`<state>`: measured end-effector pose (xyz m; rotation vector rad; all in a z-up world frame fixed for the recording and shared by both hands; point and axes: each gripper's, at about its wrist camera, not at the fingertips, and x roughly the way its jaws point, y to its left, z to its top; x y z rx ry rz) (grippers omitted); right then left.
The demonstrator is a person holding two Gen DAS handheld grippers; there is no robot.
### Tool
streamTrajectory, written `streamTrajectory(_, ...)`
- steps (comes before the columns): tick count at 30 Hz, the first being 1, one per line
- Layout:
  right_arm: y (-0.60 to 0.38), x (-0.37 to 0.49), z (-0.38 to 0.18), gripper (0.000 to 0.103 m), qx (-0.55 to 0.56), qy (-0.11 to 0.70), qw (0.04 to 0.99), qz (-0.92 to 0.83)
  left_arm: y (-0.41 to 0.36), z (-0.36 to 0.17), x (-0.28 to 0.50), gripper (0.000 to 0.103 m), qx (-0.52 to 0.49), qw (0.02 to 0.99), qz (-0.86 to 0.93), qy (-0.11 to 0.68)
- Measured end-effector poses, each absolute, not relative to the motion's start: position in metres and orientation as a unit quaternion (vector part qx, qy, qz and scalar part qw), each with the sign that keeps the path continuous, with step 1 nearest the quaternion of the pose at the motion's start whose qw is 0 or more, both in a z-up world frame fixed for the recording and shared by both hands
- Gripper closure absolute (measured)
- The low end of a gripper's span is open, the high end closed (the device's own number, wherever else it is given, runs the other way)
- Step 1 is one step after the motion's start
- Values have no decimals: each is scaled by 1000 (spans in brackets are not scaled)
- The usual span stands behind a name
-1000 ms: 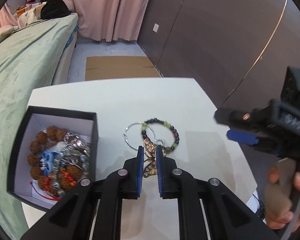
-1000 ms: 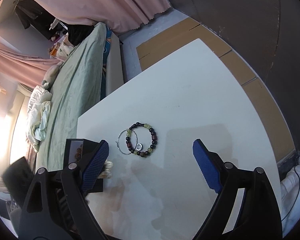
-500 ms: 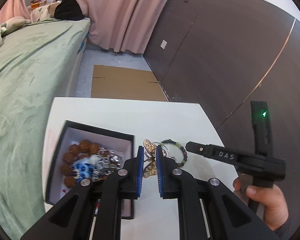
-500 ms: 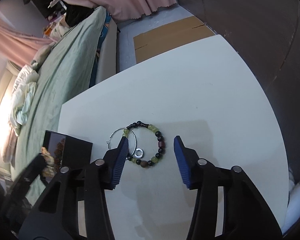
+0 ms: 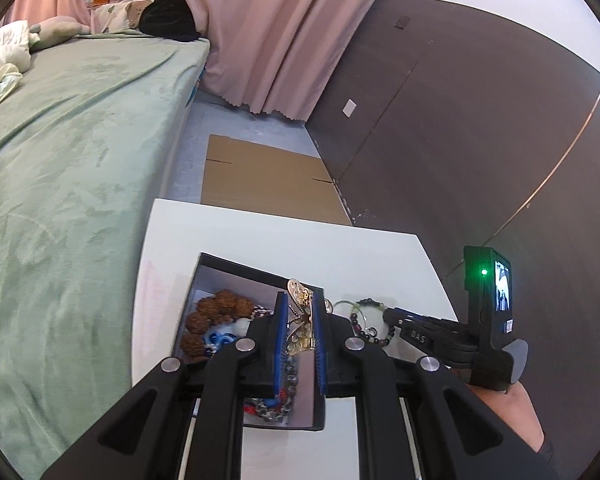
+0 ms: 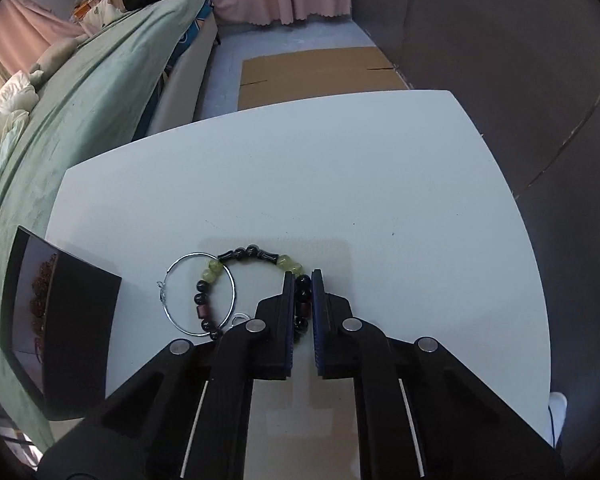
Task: Organize jewelry
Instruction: 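Carry the butterfly into the box with the left gripper while the right grasps the green-black bead bracelet, then carry the green-black bead bracelet into the box with the right gripper and release it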
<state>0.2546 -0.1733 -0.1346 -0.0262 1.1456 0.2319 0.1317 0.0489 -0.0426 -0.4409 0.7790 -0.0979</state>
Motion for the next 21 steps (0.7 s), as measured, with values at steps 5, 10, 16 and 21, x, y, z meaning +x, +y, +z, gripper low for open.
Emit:
streamTrajectory(5,-179,251,-118,94,26,527,840,127,60,-45,131,87,-221,897,-40,381)
streamTrajectory(10,-180,238,-81,94,65,483,858,160,73,-43,127,64,-236,898,-23,370)
streamTrajectory(16,-165,221,-51,94,88,441,871,199,78,-40,124,28,-237,901,-12,362)
streamTrajectory(21,-156,210,-36,94,107,422,869,237,80,-36,122,10,-229,908,-2,351)
